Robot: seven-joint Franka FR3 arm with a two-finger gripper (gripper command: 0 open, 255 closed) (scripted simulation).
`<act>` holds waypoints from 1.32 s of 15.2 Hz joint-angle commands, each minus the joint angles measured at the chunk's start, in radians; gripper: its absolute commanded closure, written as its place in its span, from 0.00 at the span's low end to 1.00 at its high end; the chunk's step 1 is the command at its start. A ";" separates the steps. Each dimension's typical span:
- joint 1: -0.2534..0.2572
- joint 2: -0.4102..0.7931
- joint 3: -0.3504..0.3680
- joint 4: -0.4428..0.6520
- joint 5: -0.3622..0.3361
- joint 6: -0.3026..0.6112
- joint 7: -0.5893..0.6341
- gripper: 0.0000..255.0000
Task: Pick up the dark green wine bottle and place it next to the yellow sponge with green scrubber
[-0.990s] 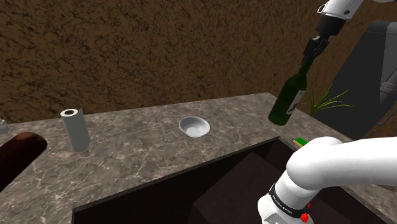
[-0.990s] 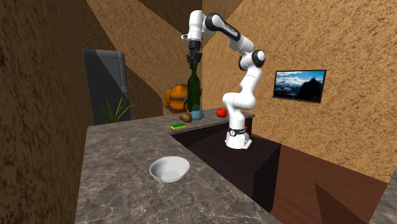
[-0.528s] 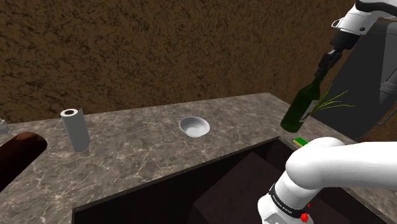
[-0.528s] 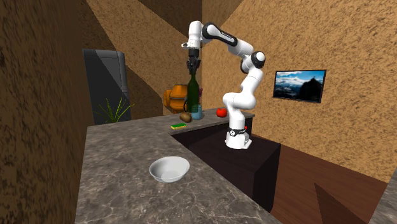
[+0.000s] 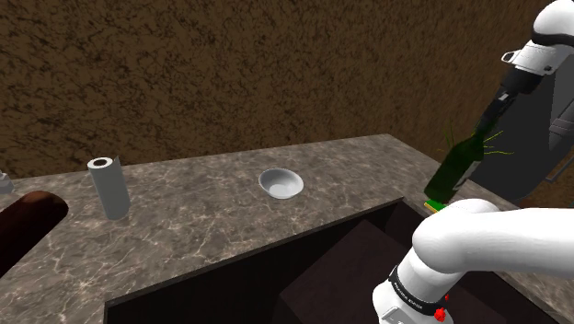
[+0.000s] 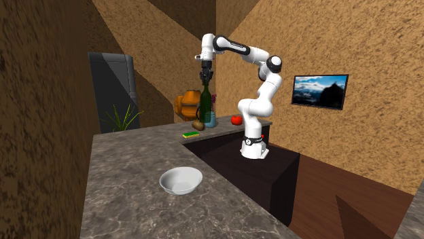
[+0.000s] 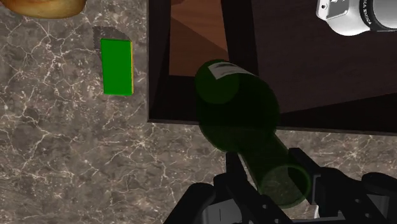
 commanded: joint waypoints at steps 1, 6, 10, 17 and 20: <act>0.007 0.009 -0.055 0.019 -0.029 0.013 -0.048 1.00; 0.031 0.024 -0.192 0.057 -0.094 0.056 -0.151 1.00; 0.071 0.044 -0.314 0.108 -0.138 0.090 -0.233 1.00; 0.202 0.071 -0.553 0.245 -0.203 0.140 -0.368 1.00; 0.218 0.061 -0.590 0.240 -0.222 0.164 -0.378 1.00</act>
